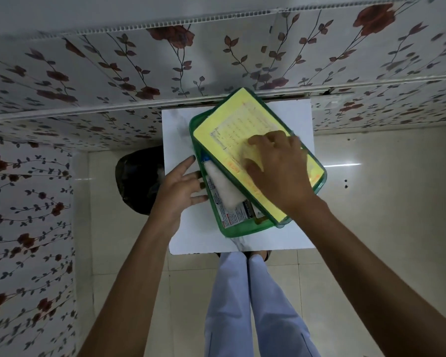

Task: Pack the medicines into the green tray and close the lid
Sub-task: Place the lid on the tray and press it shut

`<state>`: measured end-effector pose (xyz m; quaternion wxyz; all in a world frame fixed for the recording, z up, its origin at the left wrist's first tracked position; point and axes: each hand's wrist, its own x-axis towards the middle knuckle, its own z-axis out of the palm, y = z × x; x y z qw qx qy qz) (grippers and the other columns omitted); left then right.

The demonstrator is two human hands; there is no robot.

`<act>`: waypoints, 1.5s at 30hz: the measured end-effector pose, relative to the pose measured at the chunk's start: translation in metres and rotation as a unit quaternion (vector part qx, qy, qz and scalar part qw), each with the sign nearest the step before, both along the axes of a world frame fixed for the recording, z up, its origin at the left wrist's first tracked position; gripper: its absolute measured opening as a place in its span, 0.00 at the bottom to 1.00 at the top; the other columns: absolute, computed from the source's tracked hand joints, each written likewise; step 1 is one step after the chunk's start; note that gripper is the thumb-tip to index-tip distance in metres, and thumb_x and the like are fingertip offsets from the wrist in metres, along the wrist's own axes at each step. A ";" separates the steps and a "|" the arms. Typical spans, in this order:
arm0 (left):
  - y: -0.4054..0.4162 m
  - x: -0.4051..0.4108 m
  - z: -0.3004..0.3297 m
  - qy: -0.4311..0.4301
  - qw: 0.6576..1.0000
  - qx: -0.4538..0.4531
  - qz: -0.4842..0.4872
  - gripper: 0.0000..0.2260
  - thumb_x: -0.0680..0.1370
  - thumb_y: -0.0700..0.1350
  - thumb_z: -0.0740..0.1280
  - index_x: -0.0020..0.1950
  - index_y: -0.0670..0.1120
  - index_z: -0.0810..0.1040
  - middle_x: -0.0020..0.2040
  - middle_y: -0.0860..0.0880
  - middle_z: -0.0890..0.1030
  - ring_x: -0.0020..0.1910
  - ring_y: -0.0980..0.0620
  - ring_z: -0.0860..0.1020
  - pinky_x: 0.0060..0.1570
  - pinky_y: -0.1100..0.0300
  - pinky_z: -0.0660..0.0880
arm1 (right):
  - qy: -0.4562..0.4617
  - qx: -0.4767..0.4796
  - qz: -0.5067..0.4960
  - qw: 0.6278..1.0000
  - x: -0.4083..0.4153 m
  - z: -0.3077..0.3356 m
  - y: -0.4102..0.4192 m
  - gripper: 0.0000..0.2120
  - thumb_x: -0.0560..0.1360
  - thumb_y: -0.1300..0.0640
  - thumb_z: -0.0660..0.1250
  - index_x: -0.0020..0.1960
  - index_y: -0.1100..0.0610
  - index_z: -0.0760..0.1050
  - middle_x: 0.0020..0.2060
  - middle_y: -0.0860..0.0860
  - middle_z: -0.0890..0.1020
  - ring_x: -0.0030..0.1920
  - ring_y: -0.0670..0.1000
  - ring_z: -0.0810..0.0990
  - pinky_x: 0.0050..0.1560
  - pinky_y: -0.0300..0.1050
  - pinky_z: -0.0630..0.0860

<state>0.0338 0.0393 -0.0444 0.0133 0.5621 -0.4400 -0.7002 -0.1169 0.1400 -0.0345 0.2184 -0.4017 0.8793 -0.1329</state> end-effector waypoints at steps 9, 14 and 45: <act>-0.001 -0.005 -0.001 0.026 0.999 -0.026 0.026 0.23 0.77 0.35 0.58 0.71 0.50 0.66 0.53 0.50 0.80 0.47 0.53 0.79 0.46 0.59 0.80 | -0.164 0.019 -0.057 0.985 -0.039 -0.012 0.006 0.29 0.67 0.40 0.70 0.63 0.45 0.62 0.68 0.55 0.66 0.64 0.60 0.67 0.62 0.62 0.68; 0.004 -0.006 -0.001 0.033 0.998 -0.048 0.016 0.18 0.78 0.42 0.62 0.66 0.54 0.70 0.47 0.54 0.81 0.51 0.54 0.80 0.46 0.60 0.80 | -0.159 0.012 -0.078 0.984 -0.022 -0.013 0.010 0.25 0.71 0.47 0.68 0.63 0.45 0.61 0.65 0.56 0.67 0.61 0.59 0.69 0.52 0.50 0.70; 0.015 -0.014 -0.011 -0.084 0.948 -0.271 -0.142 0.16 0.73 0.53 0.65 0.60 0.53 0.76 0.49 0.43 0.80 0.46 0.45 0.79 0.46 0.46 0.79 | -0.067 0.094 -0.116 0.986 0.011 -0.007 0.020 0.33 0.75 0.46 0.62 0.72 0.58 0.52 0.60 0.56 0.76 0.55 0.59 0.76 0.47 0.55 0.77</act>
